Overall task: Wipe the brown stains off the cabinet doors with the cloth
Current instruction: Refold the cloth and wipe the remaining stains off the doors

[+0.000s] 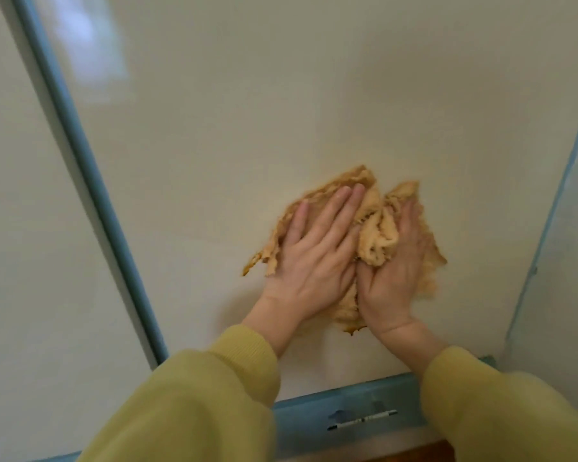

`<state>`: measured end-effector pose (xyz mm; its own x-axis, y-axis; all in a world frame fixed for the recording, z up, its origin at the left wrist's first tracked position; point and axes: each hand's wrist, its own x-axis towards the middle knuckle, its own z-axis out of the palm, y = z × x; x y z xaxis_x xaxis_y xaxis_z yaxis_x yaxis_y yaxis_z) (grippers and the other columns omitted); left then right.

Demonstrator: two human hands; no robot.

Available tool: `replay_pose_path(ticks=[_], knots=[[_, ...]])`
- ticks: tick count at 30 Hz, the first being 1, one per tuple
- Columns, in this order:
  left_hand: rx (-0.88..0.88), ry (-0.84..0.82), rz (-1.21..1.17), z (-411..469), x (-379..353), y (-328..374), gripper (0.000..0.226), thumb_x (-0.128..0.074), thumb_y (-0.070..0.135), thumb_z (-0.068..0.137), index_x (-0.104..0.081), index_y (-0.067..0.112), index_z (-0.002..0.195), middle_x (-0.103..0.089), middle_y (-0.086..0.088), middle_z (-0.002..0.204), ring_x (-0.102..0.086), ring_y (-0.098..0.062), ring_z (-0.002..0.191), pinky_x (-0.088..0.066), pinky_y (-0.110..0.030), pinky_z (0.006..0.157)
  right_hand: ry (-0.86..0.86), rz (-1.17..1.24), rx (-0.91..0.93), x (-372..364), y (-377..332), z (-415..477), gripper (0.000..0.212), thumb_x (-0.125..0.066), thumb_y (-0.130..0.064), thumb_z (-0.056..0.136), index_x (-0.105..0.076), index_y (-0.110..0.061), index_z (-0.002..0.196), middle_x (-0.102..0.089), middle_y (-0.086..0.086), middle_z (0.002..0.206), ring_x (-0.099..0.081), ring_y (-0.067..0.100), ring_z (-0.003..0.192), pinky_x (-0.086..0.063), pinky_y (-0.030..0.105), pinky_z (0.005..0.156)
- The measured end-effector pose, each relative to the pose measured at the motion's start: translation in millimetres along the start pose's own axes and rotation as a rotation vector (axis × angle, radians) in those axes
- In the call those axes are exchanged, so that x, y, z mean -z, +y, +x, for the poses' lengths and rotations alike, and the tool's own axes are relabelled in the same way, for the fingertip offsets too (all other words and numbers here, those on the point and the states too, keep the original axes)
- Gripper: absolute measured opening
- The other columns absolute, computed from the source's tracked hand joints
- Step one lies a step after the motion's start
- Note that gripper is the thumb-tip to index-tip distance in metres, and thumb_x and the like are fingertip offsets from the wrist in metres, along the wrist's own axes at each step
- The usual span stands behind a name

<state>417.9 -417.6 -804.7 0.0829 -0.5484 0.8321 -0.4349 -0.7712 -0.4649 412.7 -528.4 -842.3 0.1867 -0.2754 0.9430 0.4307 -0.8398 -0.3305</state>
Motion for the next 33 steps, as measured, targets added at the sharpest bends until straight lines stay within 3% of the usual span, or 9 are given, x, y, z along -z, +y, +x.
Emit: replay_pose_path(ticks=[2,4,9,14,18,23,27,31,33], knots=[[0.076,-0.013,0.071,-16.1,9.7,-21.1,0.053,-0.041,0.036,0.085,-0.042,0.01,0.132,-0.019,-0.004,0.146,-0.021,-0.019,0.136,-0.003,-0.043,0.112,-0.064,-0.077,0.154,-10.7,-15.0,5.6,0.056,-0.015,-0.052,0.094,-0.023,-0.018,0.138,-0.021,0.009,0.142,0.004,0.003,0.141,0.0,0.031,0.114],[0.155,-0.038,0.12,-31.3,23.2,-43.4,0.059,-0.038,0.038,0.085,-0.032,0.009,0.137,-0.015,-0.005,0.146,-0.018,-0.022,0.136,-0.002,-0.043,0.112,-0.115,-0.119,0.309,-22.8,-34.6,11.9,0.058,-0.013,-0.048,0.095,-0.03,-0.01,0.135,-0.024,0.011,0.141,0.007,0.001,0.141,0.003,0.031,0.114],[0.389,-0.04,0.13,-48.6,42.3,-71.8,0.065,-0.035,0.036,0.085,-0.02,0.007,0.142,-0.023,-0.016,0.148,-0.012,-0.027,0.136,0.004,-0.039,0.111,-0.165,-0.166,0.586,-41.8,-78.4,33.0,0.052,-0.034,-0.037,0.09,-0.032,-0.008,0.133,-0.045,0.018,0.138,-0.025,0.024,0.132,-0.004,0.04,0.111],[0.562,0.006,0.131,-57.7,40.0,-73.9,0.066,-0.038,0.035,0.086,-0.021,0.005,0.142,-0.024,-0.024,0.147,-0.008,-0.029,0.135,0.005,-0.039,0.111,-0.167,-0.168,0.705,-48.1,-96.2,37.9,0.057,-0.045,-0.03,0.081,-0.035,-0.008,0.133,-0.048,0.016,0.137,-0.028,0.022,0.128,-0.01,0.042,0.109],[0.662,0.064,0.102,-73.1,31.0,-56.6,0.067,-0.04,0.031,0.084,-0.018,0.005,0.141,-0.026,-0.026,0.145,-0.009,-0.031,0.135,0.004,-0.039,0.112,-0.211,-0.145,0.817,-47.5,-88.3,29.9,0.059,-0.052,-0.027,0.079,-0.041,-0.005,0.132,-0.048,0.015,0.137,-0.029,0.022,0.129,-0.005,0.04,0.109],[0.71,0.015,0.079,-120.1,13.1,-22.8,0.067,-0.035,0.036,0.084,-0.009,0.014,0.142,-0.011,-0.02,0.145,0.013,-0.018,0.141,0.006,-0.04,0.113,-0.27,-0.182,0.97,-44.6,-62.7,-14.9,0.049,-0.043,-0.024,0.087,-0.038,-0.006,0.132,-0.049,0.011,0.137,-0.033,0.021,0.13,-0.008,0.043,0.11],[0.69,-0.042,0.071,-135.3,2.9,-1.0,0.062,-0.021,0.043,0.093,-0.01,0.008,0.143,-0.007,-0.021,0.144,0.02,-0.016,0.139,0.006,-0.043,0.112,-0.292,-0.15,1.003,-38.7,-40.6,-32.8,0.042,-0.029,-0.018,0.094,-0.038,-0.006,0.133,-0.05,0.009,0.136,-0.036,0.02,0.13,-0.013,0.04,0.111],[0.616,-0.086,0.048,-136.2,-2.5,16.2,0.065,-0.014,0.049,0.094,0.005,0.014,0.145,-0.009,-0.023,0.143,0.021,-0.019,0.139,0.007,-0.044,0.112,-0.279,-0.149,1.057,-29.8,-13.6,-33.2,0.045,-0.041,-0.018,0.09,-0.039,-0.007,0.133,-0.05,0.007,0.136,-0.037,0.019,0.13,-0.015,0.04,0.111],[0.57,-0.122,0.044,-130.8,-4.5,25.6,0.065,-0.015,0.048,0.094,0.004,0.014,0.145,-0.008,-0.023,0.144,0.021,-0.02,0.139,0.007,-0.045,0.112,-0.269,-0.126,1.055,-22.7,0.7,-31.5,0.046,-0.045,-0.017,0.088,-0.041,-0.008,0.132,-0.048,0.007,0.137,-0.038,0.018,0.129,-0.016,0.039,0.111]])
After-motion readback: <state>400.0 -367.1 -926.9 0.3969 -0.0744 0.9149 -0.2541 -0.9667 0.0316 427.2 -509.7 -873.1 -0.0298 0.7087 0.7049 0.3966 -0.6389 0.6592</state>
